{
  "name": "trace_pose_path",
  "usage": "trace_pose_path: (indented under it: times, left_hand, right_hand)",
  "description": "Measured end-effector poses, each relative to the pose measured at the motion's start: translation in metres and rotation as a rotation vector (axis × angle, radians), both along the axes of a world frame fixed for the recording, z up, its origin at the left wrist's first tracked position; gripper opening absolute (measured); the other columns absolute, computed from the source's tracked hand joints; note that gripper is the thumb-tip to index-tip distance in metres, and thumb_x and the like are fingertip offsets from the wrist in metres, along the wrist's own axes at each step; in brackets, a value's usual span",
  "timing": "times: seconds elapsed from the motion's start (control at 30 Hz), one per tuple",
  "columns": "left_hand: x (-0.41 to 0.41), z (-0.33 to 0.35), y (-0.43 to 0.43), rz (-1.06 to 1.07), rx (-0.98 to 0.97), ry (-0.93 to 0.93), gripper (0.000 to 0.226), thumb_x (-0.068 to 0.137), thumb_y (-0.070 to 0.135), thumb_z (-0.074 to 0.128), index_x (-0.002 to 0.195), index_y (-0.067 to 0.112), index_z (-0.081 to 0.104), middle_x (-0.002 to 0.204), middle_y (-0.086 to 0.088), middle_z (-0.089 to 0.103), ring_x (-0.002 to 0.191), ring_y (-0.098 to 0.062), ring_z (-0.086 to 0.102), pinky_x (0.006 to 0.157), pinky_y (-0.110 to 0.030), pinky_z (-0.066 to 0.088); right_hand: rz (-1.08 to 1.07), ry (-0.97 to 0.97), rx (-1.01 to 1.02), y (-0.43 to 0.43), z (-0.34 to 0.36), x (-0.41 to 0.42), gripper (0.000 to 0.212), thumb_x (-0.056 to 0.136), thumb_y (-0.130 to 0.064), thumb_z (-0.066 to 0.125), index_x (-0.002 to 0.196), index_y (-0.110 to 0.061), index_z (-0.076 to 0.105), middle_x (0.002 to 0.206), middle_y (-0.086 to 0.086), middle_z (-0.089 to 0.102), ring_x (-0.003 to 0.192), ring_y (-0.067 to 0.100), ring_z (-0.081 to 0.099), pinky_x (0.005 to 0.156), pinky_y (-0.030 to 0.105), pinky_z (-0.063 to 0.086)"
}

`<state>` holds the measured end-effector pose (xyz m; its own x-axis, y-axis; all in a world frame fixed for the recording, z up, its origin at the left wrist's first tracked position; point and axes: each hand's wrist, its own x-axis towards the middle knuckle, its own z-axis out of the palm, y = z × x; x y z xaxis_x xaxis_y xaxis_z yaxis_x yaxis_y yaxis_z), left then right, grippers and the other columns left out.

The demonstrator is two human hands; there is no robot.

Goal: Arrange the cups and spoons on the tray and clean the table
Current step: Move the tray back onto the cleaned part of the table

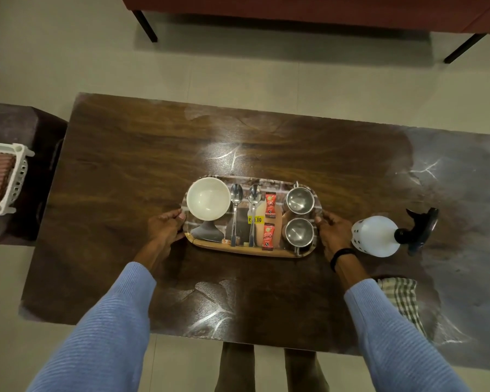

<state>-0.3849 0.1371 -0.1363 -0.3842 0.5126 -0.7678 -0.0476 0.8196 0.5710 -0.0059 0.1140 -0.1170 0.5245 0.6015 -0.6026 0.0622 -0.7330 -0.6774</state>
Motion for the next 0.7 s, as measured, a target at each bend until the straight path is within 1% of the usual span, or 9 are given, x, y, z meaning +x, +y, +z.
trace_pose_path:
  times: [0.07, 0.2, 0.27, 0.33, 0.43, 0.57, 0.7]
  left_hand:
    - [-0.001, -0.001, 0.000, -0.009, -0.005, -0.004, 0.032, 0.096, 0.018, 0.068, 0.127, 0.010, 0.068, 0.116, -0.010, 0.072, 0.091, -0.018, 0.070, 0.065, -0.029, 0.059]
    - [-0.003, 0.000, 0.002, -0.008, -0.015, -0.009, 0.031, 0.095, 0.017, 0.069, 0.126, 0.011, 0.068, 0.116, -0.009, 0.073, 0.093, -0.018, 0.070, 0.066, -0.029, 0.059]
    - [-0.003, 0.001, 0.001, -0.001, -0.014, -0.008, 0.031, 0.094, 0.016, 0.070, 0.125, 0.011, 0.069, 0.113, -0.009, 0.073, 0.091, -0.018, 0.070, 0.066, -0.030, 0.059]
    - [-0.003, 0.002, 0.001, 0.006, -0.011, -0.013, 0.031, 0.094, 0.016, 0.070, 0.125, 0.011, 0.069, 0.115, -0.010, 0.073, 0.093, -0.020, 0.071, 0.068, -0.031, 0.060]
    - [-0.003, 0.005, 0.000, 0.006, -0.013, -0.020, 0.032, 0.094, 0.015, 0.070, 0.126, 0.010, 0.069, 0.114, -0.009, 0.073, 0.097, -0.021, 0.071, 0.070, -0.032, 0.060]
    - [0.001, 0.010, 0.001, 0.001, -0.008, -0.005, 0.030, 0.095, 0.013, 0.069, 0.125, 0.009, 0.068, 0.113, -0.010, 0.073, 0.094, -0.020, 0.070, 0.069, -0.030, 0.059]
    - [0.008, 0.020, 0.002, 0.008, -0.006, 0.045, 0.027, 0.094, 0.009, 0.070, 0.121, 0.006, 0.070, 0.113, -0.012, 0.072, 0.090, -0.022, 0.069, 0.078, -0.036, 0.059]
  right_hand:
    - [0.002, -0.009, -0.006, 0.000, 0.001, 0.000, 0.032, 0.096, -0.006, 0.064, 0.128, -0.004, 0.066, 0.120, 0.012, 0.071, 0.101, 0.021, 0.067, 0.083, 0.031, 0.054]
    - [0.033, -0.040, 0.003, -0.001, -0.001, 0.001, 0.031, 0.096, -0.007, 0.064, 0.127, -0.003, 0.066, 0.122, 0.014, 0.070, 0.109, 0.026, 0.067, 0.096, 0.039, 0.055]
    - [0.025, -0.038, 0.002, -0.001, -0.001, 0.000, 0.032, 0.096, -0.006, 0.064, 0.128, -0.002, 0.065, 0.123, 0.015, 0.070, 0.110, 0.026, 0.067, 0.097, 0.039, 0.055]
    - [0.027, -0.035, -0.002, -0.001, 0.000, -0.001, 0.032, 0.096, -0.006, 0.064, 0.128, -0.003, 0.065, 0.123, 0.014, 0.070, 0.110, 0.025, 0.067, 0.097, 0.039, 0.055]
    - [0.020, -0.034, 0.007, -0.002, 0.002, -0.001, 0.031, 0.096, -0.006, 0.063, 0.127, -0.004, 0.067, 0.120, 0.014, 0.071, 0.104, 0.023, 0.067, 0.091, 0.035, 0.055]
    - [0.036, -0.044, -0.002, -0.003, 0.004, -0.001, 0.033, 0.096, -0.007, 0.065, 0.128, -0.005, 0.066, 0.123, 0.014, 0.071, 0.111, 0.025, 0.067, 0.098, 0.039, 0.055]
    - [0.062, -0.094, 0.004, -0.005, 0.011, -0.003, 0.033, 0.095, -0.008, 0.066, 0.127, -0.004, 0.067, 0.123, 0.012, 0.071, 0.110, 0.022, 0.067, 0.091, 0.029, 0.052]
